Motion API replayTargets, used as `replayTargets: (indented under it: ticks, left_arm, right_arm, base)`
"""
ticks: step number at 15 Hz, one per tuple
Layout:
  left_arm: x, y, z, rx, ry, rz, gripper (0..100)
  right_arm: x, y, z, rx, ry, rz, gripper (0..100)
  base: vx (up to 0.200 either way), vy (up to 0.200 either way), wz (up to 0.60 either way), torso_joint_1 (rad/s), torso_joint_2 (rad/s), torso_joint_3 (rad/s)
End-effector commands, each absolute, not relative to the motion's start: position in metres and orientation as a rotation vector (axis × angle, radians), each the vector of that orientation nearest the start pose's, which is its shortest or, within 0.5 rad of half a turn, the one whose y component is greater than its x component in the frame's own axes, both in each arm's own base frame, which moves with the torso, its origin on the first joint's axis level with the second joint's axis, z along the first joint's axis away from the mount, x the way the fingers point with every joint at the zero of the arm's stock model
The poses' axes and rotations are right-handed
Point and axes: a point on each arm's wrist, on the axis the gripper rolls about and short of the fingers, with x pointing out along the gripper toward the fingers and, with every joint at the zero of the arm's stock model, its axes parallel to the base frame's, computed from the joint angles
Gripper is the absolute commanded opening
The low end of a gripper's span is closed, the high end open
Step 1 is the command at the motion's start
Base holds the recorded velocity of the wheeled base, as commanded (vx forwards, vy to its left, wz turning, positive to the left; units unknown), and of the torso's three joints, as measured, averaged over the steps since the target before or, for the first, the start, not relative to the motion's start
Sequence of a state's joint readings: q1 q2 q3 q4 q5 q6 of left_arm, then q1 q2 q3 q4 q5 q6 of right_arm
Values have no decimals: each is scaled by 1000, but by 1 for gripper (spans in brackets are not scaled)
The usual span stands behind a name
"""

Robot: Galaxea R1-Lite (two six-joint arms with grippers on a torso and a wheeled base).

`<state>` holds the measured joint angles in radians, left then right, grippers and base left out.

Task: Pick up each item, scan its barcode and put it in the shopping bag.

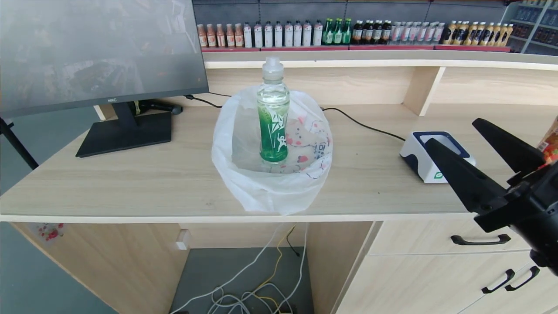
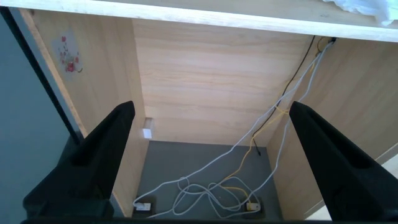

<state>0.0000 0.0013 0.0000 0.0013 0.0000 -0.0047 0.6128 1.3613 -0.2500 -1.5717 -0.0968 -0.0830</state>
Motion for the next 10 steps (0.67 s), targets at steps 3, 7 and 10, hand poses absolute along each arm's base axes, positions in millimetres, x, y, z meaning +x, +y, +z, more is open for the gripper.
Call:
replayTargets:
  ticks: [3, 7, 10]
  left_arm:
    - [-23, 0, 75, -8, 3, 2, 100]
    - [-23, 0, 75, -15, 3, 2, 100]
    - [-23, 0, 75, -17, 3, 2, 100]
  right_arm:
    - [138, 92, 219, 91, -476, 473, 100]
    - [136, 85, 215, 90, -467, 449, 100]
    - [136, 85, 215, 89, -463, 449, 100]
  base:
    - [0, -133, 0, 11, 5, 0]
    - [0, -200, 0, 7, 2, 2]
    - [0, -200, 0, -1, 1, 4]
